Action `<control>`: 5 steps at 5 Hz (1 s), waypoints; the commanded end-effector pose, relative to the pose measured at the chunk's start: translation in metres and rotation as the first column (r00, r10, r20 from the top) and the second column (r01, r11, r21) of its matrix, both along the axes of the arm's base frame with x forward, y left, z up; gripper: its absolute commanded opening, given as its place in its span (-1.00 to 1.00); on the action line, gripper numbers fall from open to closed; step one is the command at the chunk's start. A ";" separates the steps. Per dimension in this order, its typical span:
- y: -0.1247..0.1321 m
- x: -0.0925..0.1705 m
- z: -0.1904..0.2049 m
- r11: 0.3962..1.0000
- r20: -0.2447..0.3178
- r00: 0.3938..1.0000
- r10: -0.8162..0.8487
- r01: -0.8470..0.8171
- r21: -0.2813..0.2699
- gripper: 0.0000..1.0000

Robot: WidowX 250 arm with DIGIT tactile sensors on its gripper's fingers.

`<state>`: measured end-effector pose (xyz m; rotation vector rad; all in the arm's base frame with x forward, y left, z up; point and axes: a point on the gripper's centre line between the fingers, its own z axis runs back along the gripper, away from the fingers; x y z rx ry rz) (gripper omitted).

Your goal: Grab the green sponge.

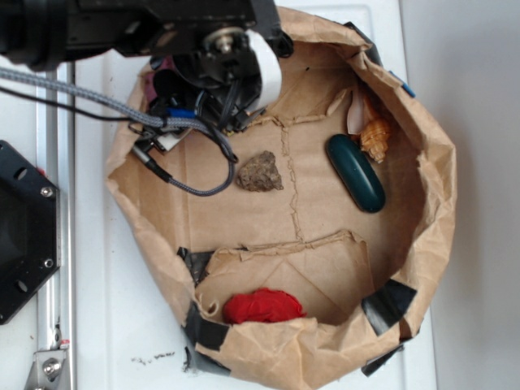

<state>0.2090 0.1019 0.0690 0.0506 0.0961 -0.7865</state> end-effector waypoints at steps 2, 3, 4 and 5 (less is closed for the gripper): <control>-0.004 0.018 -0.034 0.998 0.023 1.000 0.007 -0.008 0.063 1.00; -0.005 0.024 -0.038 0.997 0.026 0.999 0.038 -0.040 0.069 -0.12; -0.005 0.025 -0.036 0.996 0.035 0.998 0.059 -0.061 0.068 -1.00; -0.007 0.024 -0.028 0.997 0.045 0.997 0.065 -0.067 0.049 -1.00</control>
